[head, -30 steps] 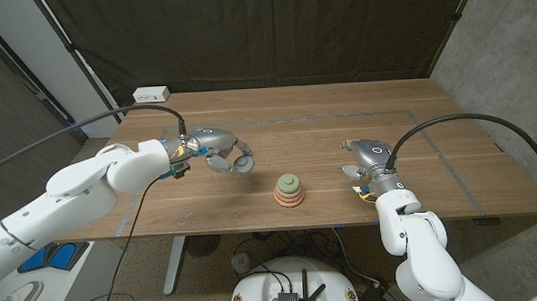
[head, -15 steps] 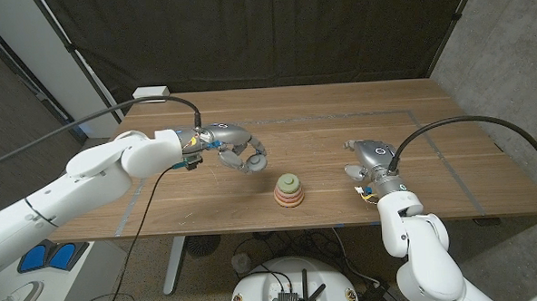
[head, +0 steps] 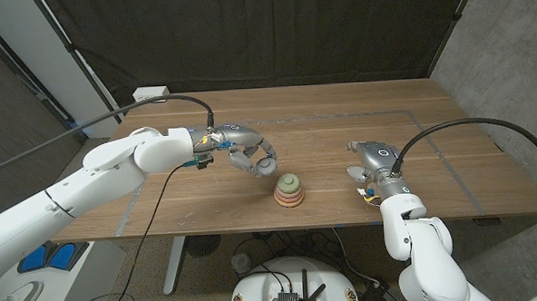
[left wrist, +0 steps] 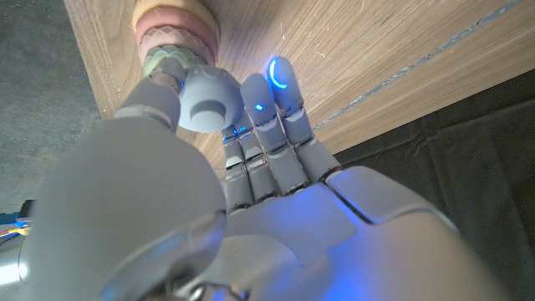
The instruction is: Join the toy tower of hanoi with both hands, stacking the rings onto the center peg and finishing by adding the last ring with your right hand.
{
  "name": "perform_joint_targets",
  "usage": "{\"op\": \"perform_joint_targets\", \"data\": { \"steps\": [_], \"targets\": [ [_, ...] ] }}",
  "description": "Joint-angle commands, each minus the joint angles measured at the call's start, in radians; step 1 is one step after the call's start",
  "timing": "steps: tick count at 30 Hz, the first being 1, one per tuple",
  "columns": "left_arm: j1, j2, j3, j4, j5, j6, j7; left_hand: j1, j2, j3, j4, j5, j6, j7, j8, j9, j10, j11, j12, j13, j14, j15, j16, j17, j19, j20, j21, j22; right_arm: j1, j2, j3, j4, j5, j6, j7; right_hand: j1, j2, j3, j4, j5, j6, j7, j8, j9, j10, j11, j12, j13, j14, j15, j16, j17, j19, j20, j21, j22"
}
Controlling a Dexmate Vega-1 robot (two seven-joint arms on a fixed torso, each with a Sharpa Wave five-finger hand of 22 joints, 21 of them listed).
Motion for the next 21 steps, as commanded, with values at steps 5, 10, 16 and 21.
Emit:
{"op": "perform_joint_targets", "data": {
  "steps": [5,10,16,21],
  "targets": [
    [-0.093,-0.056,0.093,0.024,0.040,-0.029,-0.063,0.000,0.010,0.003,0.004,0.005,0.009,0.000,0.008,0.001,0.077,-0.064,0.005,0.007,0.010,-0.077,0.002,0.006,0.012,-0.141,0.005,0.003,-0.024,0.008,0.002,-0.010,-0.018,-0.012,0.000,0.004,0.006,0.007,-0.001,0.005,0.010,0.000,0.002,0.001,0.011,0.003,0.002,0.003,0.008,-0.016,0.005,0.004,0.001,-0.064,0.006,0.001],
    [-0.119,-0.078,0.116,0.036,0.052,-0.039,-0.082,0.001,0.010,0.002,0.004,0.006,0.011,-0.001,0.008,0.002,0.080,-0.064,0.004,0.009,0.010,-0.077,0.001,0.006,0.012,-0.141,0.005,0.003,-0.032,0.012,0.000,-0.013,-0.027,-0.014,0.000,0.004,0.008,0.008,-0.001,0.006,0.011,-0.001,0.001,0.000,0.010,0.001,0.001,0.003,0.007,-0.016,0.004,0.003,0.001,-0.064,0.005,0.001],
    [-0.151,-0.106,0.144,0.052,0.068,-0.044,-0.106,0.000,0.011,0.002,0.005,0.006,0.012,-0.002,0.007,0.003,0.080,-0.067,0.002,0.009,0.011,-0.077,0.001,0.007,0.011,-0.140,0.005,0.003,-0.040,0.018,0.003,-0.017,-0.041,-0.015,0.006,0.004,0.009,0.009,-0.001,0.008,0.012,0.000,0.000,0.000,0.012,0.002,0.001,0.003,0.007,-0.016,0.005,0.004,0.001,-0.064,0.005,0.001],
    [-0.168,-0.122,0.159,0.059,0.081,-0.051,-0.117,0.000,0.011,0.002,0.005,0.006,0.013,-0.001,0.006,0.003,0.080,-0.065,0.001,0.010,0.010,-0.077,0.001,0.007,0.012,-0.140,0.005,0.003,-0.047,0.023,0.006,-0.019,-0.050,-0.013,0.007,0.004,0.009,0.010,-0.001,0.008,0.013,0.000,0.000,-0.001,0.012,0.001,0.001,0.004,0.006,-0.016,0.005,0.003,0.001,-0.063,0.006,0.001]
  ]
}}
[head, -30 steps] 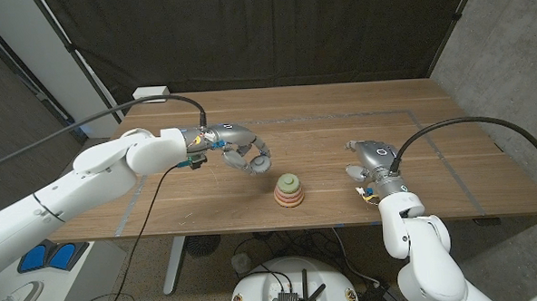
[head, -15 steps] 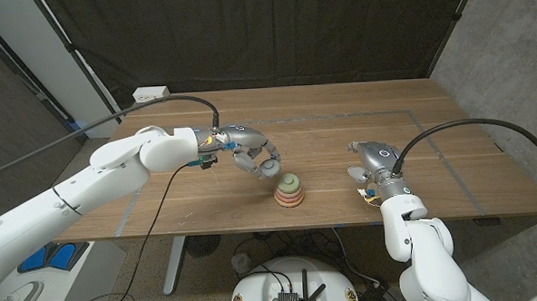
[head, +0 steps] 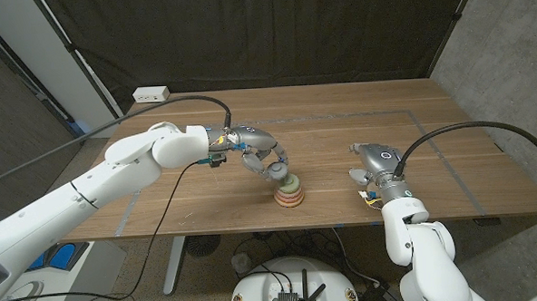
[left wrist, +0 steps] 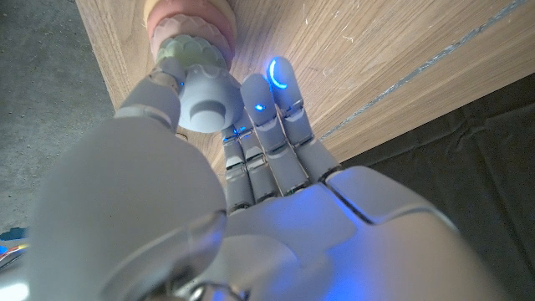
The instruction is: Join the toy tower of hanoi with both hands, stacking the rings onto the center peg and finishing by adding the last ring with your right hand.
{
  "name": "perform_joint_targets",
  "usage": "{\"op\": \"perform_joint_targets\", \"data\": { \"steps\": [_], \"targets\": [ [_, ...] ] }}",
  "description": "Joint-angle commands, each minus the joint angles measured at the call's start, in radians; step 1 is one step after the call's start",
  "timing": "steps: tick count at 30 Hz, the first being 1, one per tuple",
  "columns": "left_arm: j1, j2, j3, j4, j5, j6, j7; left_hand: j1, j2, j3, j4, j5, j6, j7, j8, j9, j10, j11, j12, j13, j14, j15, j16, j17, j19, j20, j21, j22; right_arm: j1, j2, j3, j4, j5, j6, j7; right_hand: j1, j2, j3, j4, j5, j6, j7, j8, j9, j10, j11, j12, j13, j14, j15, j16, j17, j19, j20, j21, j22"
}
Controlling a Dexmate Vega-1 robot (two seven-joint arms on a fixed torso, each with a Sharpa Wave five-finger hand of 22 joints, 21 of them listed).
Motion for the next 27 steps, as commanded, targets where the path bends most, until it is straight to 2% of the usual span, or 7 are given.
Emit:
{"op": "perform_joint_targets", "data": {
  "steps": [1,11,27],
  "targets": [
    [-0.058,-0.049,0.053,0.025,0.033,-0.016,-0.037,-0.002,0.012,0.001,0.005,0.009,0.013,-0.002,0.002,0.004,0.077,-0.069,0.004,0.005,0.009,-0.079,0.001,0.002,0.012,-0.140,0.005,0.003,-0.017,0.014,0.004,-0.007,-0.026,-0.002,0.008,0.004,0.009,0.010,-0.001,0.004,0.009,-0.004,-0.001,-0.001,0.009,-0.003,0.001,0.004,0.007,-0.016,0.005,0.002,0.001,-0.063,0.006,0.002],
    [-0.083,-0.080,0.084,0.050,0.047,-0.028,-0.053,-0.002,0.012,0.001,0.004,0.010,0.015,-0.003,0.001,0.005,0.083,-0.070,0.003,0.006,0.009,-0.079,0.001,0.004,0.012,-0.140,0.005,0.003,-0.029,0.023,0.013,-0.011,-0.044,0.007,0.013,0.003,0.010,0.011,-0.002,0.006,0.010,-0.003,-0.002,-0.002,0.008,0.001,0.000,0.003,0.007,-0.016,0.007,0.003,0.001,-0.063,0.006,0.002],
    [-0.066,-0.083,0.094,0.065,0.079,-0.035,-0.027,-0.002,0.013,0.000,0.004,0.010,0.018,-0.005,-0.001,0.006,0.080,-0.071,-0.003,0.009,0.009,-0.079,0.000,0.005,0.011,-0.140,0.005,0.003,-0.043,0.032,0.031,-0.016,-0.048,0.026,0.014,0.004,0.012,0.012,-0.002,0.008,0.011,-0.003,-0.003,-0.003,0.009,-0.002,0.000,0.005,0.004,-0.016,0.007,0.001,0.001,-0.064,0.006,0.003]
  ]
}}
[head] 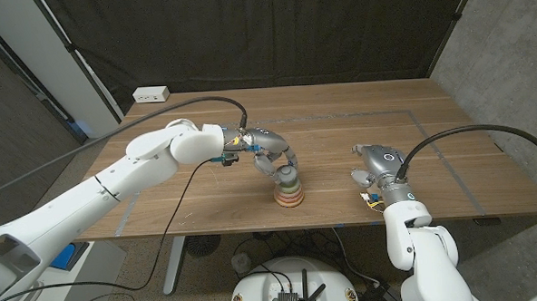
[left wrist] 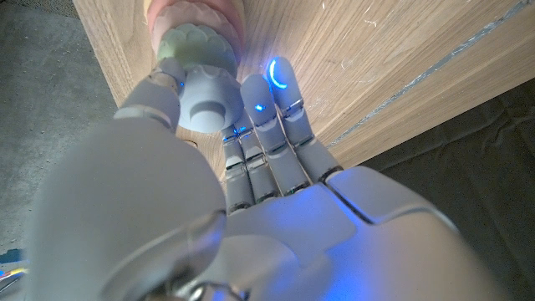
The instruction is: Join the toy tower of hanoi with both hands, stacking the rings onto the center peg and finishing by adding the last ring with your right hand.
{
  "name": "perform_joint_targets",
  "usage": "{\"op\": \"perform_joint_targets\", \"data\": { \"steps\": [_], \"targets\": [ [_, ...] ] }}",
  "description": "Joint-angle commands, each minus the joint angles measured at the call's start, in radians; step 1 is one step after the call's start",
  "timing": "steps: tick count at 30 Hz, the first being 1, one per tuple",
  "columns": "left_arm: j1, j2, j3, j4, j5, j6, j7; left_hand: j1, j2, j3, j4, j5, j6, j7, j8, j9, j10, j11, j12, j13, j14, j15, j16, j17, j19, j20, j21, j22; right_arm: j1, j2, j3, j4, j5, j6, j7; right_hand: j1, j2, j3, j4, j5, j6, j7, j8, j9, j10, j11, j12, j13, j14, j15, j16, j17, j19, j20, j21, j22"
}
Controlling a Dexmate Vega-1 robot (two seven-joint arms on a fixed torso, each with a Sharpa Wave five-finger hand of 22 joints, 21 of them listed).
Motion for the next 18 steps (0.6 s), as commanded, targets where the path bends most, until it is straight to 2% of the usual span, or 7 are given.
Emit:
{"op": "perform_joint_targets", "data": {
  "steps": [1,18],
  "targets": [
    [0.010,-0.010,0.012,0.019,0.020,-0.009,0.023,0.003,0.008,0.000,0.004,0.004,0.008,-0.003,0.003,0.002,0.079,-0.072,0.004,0.000,0.005,-0.075,-0.001,0.005,0.011,-0.140,0.005,0.003,-0.009,0.007,0.013,-0.005,-0.008,0.015,0.006,0.004,0.012,0.008,0.002,0.008,0.006,0.002,-0.003,0.002,0.008,-0.002,0.000,0.005,0.005,-0.016,0.003,0.000,0.001,-0.064,0.006,0.002],
    [0.007,-0.019,0.026,0.039,0.014,-0.015,0.012,0.005,0.008,-0.002,0.003,0.004,0.009,-0.003,-0.002,0.003,0.077,-0.072,-0.002,0.005,0.004,-0.075,-0.003,0.004,0.012,-0.141,0.006,0.003,-0.014,0.018,0.024,-0.006,-0.019,0.028,0.021,0.004,0.013,0.010,0.001,0.011,0.007,0.002,-0.005,0.001,0.010,-0.001,0.000,0.005,0.006,-0.016,0.007,0.003,0.001,-0.064,0.006,0.001]
  ]
}}
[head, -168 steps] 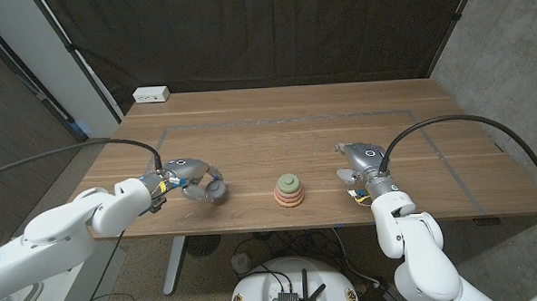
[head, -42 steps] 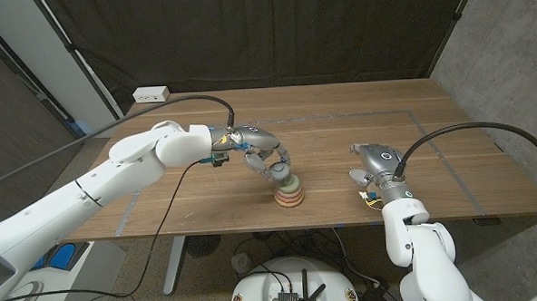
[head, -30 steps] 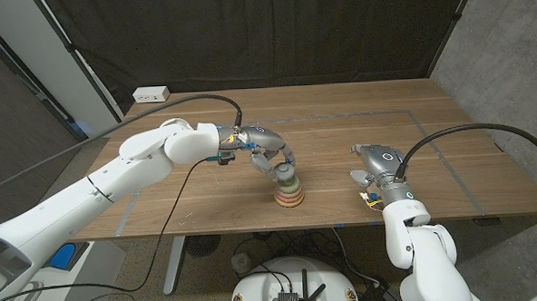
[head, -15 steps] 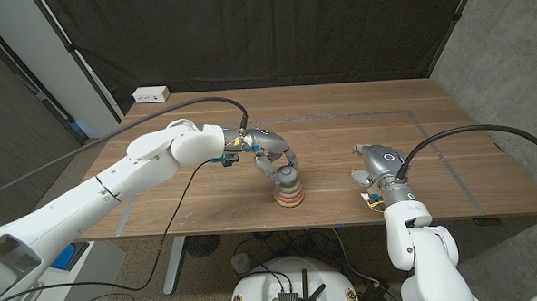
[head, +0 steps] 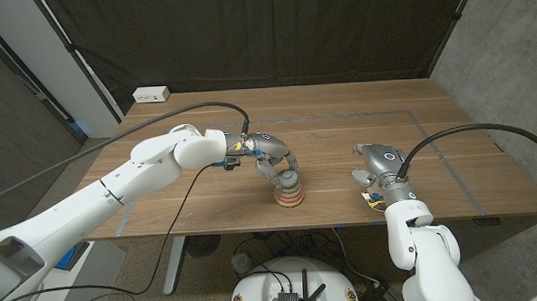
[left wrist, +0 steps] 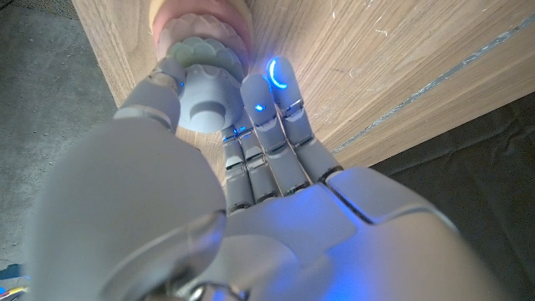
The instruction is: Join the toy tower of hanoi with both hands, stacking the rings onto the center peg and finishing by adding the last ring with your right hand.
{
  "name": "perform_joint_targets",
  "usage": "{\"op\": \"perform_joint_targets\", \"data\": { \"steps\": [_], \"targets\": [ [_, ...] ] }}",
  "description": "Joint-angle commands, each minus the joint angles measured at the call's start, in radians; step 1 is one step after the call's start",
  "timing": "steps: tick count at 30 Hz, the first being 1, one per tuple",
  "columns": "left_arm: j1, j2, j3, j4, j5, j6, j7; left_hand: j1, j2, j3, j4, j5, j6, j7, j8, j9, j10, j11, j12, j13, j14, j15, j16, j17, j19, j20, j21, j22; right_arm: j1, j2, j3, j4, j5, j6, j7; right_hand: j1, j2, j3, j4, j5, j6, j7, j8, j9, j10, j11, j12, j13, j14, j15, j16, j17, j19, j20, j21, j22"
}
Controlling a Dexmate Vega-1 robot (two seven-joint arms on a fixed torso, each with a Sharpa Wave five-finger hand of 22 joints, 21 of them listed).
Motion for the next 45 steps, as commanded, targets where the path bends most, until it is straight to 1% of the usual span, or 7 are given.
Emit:
{"op": "perform_joint_targets", "data": {
  "steps": [1,18,28,33,35,39,45],
  "targets": [
    [-0.002,-0.006,0.009,0.012,0.003,0.000,-0.005,0.007,0.009,-0.002,0.003,0.005,0.010,-0.003,0.005,0.004,0.075,-0.069,0.006,0.005,0.006,-0.075,0.000,0.004,0.012,-0.141,0.007,0.003,-0.004,0.009,0.008,0.000,-0.006,0.009,0.006,-0.004,0.005,0.010,0.001,0.007,0.008,0.001,-0.005,0.001,0.008,0.000,-0.001,0.005,0.005,-0.016,0.007,0.002,0.000,-0.064,0.006,0.001],
    [0.005,0.001,0.011,0.014,0.034,0.002,0.009,0.013,0.006,-0.003,0.000,0.006,0.006,-0.007,-0.003,0.005,0.064,-0.077,-0.005,0.010,0.003,-0.075,-0.003,0.004,0.011,-0.141,0.007,0.004,0.004,0.016,0.007,0.012,0.005,0.017,0.002,-0.004,0.004,0.010,0.001,0.008,0.008,0.002,-0.007,0.000,0.007,0.005,-0.001,0.006,0.001,-0.017,0.005,-0.002,0.001,-0.064,0.006,0.002],
    [-0.003,0.004,0.007,0.014,0.025,-0.007,-0.002,0.006,0.001,-0.010,0.005,0.006,-0.016,-0.003,-0.016,0.005,0.044,-0.067,-0.018,0.009,0.003,-0.075,-0.004,0.003,0.013,-0.139,0.008,0.004,0.007,0.019,0.003,0.012,0.003,0.012,-0.002,-0.004,0.004,0.010,0.001,0.009,0.009,0.002,-0.007,0.000,0.009,0.000,-0.001,0.006,0.003,-0.016,0.008,0.001,0.002,-0.063,0.007,0.002],
    [-0.018,0.004,0.013,0.020,0.030,-0.027,-0.014,-0.020,-0.012,-0.024,0.013,0.004,-0.046,-0.002,-0.031,0.004,0.009,-0.062,-0.032,0.011,0.000,-0.074,-0.007,0.001,0.010,-0.137,0.002,0.001,0.005,0.023,0.003,0.013,0.004,0.008,-0.006,-0.005,0.004,0.011,0.001,0.009,0.009,0.002,-0.008,0.000,0.011,0.002,-0.001,0.005,0.004,-0.016,0.009,0.002,0.001,-0.063,0.006,0.001],
    [-0.021,0.004,0.013,0.020,0.035,-0.031,-0.016,-0.040,-0.022,-0.035,0.018,0.002,-0.073,-0.009,-0.042,0.004,-0.021,-0.061,-0.039,0.016,-0.003,-0.074,-0.008,0.002,0.005,-0.137,-0.004,-0.001,0.003,0.023,0.004,0.012,0.008,0.008,-0.009,-0.005,0.004,0.011,0.001,0.009,0.011,0.003,-0.007,0.000,0.011,0.003,-0.001,0.005,0.004,-0.016,0.009,0.001,0.001,-0.064,0.006,0.001],
    [-0.028,0.004,0.014,0.019,0.040,-0.032,-0.028,-0.065,-0.033,-0.046,0.021,0.001,-0.106,-0.007,-0.052,0.003,-0.064,-0.056,-0.047,0.024,-0.016,-0.074,-0.016,-0.001,-0.004,-0.138,-0.012,-0.002,0.002,0.023,0.005,0.010,0.009,0.005,-0.010,-0.006,0.004,0.011,0.002,0.010,0.011,0.003,-0.007,-0.001,0.013,0.006,0.000,0.005,0.004,-0.016,0.010,0.002,0.001,-0.063,0.006,0.001],
    [-0.033,0.002,0.012,0.015,0.041,-0.029,-0.039,-0.093,-0.045,-0.059,0.021,0.000,-0.179,0.012,-0.066,0.000,-0.149,-0.025,-0.056,0.033,-0.034,-0.073,-0.022,0.000,-0.012,-0.138,-0.020,-0.003,0.002,0.024,0.003,0.010,0.005,0.002,-0.008,-0.008,0.004,0.010,0.003,0.010,0.011,0.004,-0.008,-0.001,0.010,0.006,-0.002,0.004,0.004,-0.016,0.010,0.002,0.002,-0.063,0.008,0.002]
  ]
}}
